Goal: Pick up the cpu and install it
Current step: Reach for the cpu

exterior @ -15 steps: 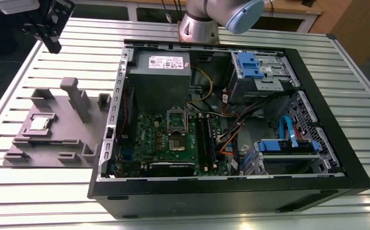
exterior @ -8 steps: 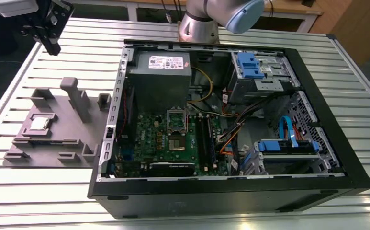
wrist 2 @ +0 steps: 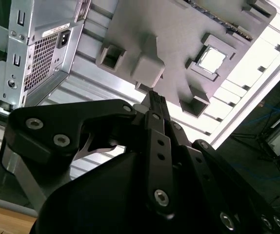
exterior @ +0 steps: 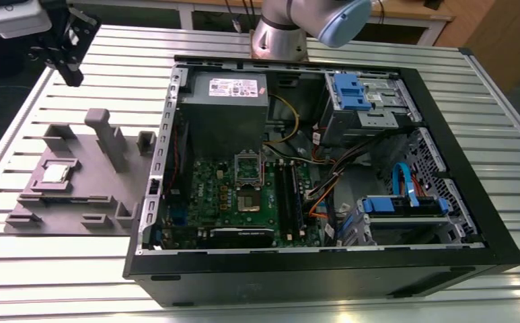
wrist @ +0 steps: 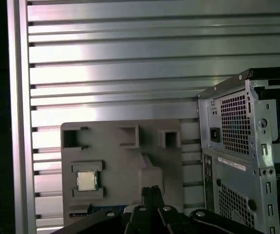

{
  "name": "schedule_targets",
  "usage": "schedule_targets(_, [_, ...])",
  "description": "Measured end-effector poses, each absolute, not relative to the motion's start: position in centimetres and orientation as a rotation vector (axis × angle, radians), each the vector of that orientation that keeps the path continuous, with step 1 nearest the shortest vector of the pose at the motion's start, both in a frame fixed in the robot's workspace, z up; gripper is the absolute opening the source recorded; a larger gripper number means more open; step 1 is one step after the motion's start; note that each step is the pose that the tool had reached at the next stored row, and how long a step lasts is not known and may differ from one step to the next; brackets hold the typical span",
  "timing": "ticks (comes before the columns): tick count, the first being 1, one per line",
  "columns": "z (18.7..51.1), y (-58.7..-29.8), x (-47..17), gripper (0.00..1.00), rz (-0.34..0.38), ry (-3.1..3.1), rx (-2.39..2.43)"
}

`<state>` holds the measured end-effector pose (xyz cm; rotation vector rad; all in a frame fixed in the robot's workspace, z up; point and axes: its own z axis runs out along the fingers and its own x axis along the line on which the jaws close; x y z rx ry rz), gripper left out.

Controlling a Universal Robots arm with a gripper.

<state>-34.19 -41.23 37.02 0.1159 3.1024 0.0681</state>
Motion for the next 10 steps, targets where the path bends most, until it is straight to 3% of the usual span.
schedule_targets(10, [35.4, -42.1, -35.1, 0.1, 0.068, 3.102, 0.116])
